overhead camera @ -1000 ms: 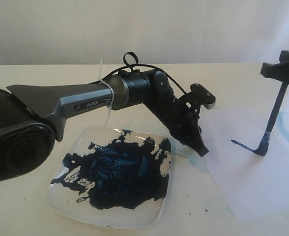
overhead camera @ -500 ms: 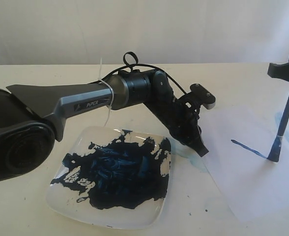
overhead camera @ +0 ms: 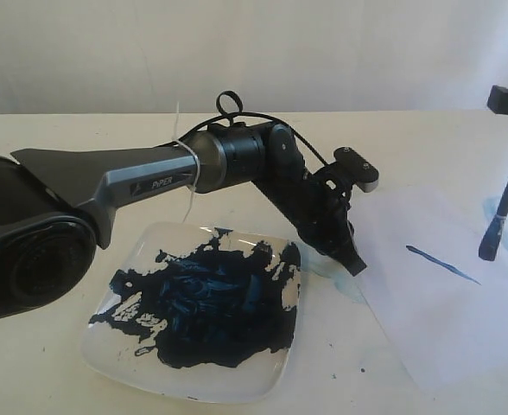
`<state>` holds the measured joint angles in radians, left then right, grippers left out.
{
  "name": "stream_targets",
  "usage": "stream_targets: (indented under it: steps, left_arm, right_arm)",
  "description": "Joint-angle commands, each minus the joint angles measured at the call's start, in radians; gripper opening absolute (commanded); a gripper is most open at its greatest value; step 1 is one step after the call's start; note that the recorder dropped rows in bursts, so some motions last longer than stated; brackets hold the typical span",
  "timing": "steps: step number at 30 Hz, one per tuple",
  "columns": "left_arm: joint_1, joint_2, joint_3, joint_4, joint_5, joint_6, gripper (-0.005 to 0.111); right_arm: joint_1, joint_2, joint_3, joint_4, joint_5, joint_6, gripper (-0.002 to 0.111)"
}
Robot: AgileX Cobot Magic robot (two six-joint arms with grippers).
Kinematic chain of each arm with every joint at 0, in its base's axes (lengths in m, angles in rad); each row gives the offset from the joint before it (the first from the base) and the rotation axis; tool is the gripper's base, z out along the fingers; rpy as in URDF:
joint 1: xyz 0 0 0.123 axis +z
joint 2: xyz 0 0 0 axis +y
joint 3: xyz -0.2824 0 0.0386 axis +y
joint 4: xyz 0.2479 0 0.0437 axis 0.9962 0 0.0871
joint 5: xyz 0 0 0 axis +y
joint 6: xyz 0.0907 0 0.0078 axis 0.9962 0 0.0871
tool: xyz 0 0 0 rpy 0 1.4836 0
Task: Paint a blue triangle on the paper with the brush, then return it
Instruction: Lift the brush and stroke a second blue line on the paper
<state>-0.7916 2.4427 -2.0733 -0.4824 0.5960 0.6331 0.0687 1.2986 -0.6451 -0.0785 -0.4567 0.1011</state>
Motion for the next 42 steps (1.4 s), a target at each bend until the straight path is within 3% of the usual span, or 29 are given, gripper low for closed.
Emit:
stream_targets:
  steps: [1,5,7,10,16,22,30,42]
  left_arm:
    - [0.0,0.003,0.002,0.001,0.05,-0.006,0.0]
    - [0.0,0.003,0.002,0.001,0.047,-0.006,0.0]
    - [0.0,0.003,0.002,0.001,0.047,-0.006,0.0]
    - [0.0,0.003,0.002,0.001,0.045,-0.006,0.0]
    - [0.0,0.003,0.002,0.001,0.037,-0.006,0.0]
    - [0.0,0.003,0.002,0.001,0.037,-0.006,0.0]
    - [0.0,0.003,0.002,0.001,0.041,-0.006,0.0]
    - [0.0,0.003,0.002,0.001,0.05,-0.001,0.0]
  right_arm:
    - [0.0,-0.045,-0.003,-0.012,-0.043,0.086,0.0]
    - [0.0,-0.061,-0.005,-0.131,-0.049,0.18,0.0]
    - [0.0,-0.061,-0.007,-0.314,-0.058,0.254,0.0]
    - [0.0,-0.049,-0.037,-0.557,-0.081,0.526,0.0]
    - [-0.01,-0.024,-0.109,-0.798,-0.113,0.677,0.0]
    - [-0.13,0.045,-0.176,-1.117,-0.376,0.983,0.0]
    - [-0.309,0.185,-0.267,-1.24,-0.764,1.103,0.0]
    - [-0.348,0.3,-0.301,-1.26,-0.755,1.108,0.0]
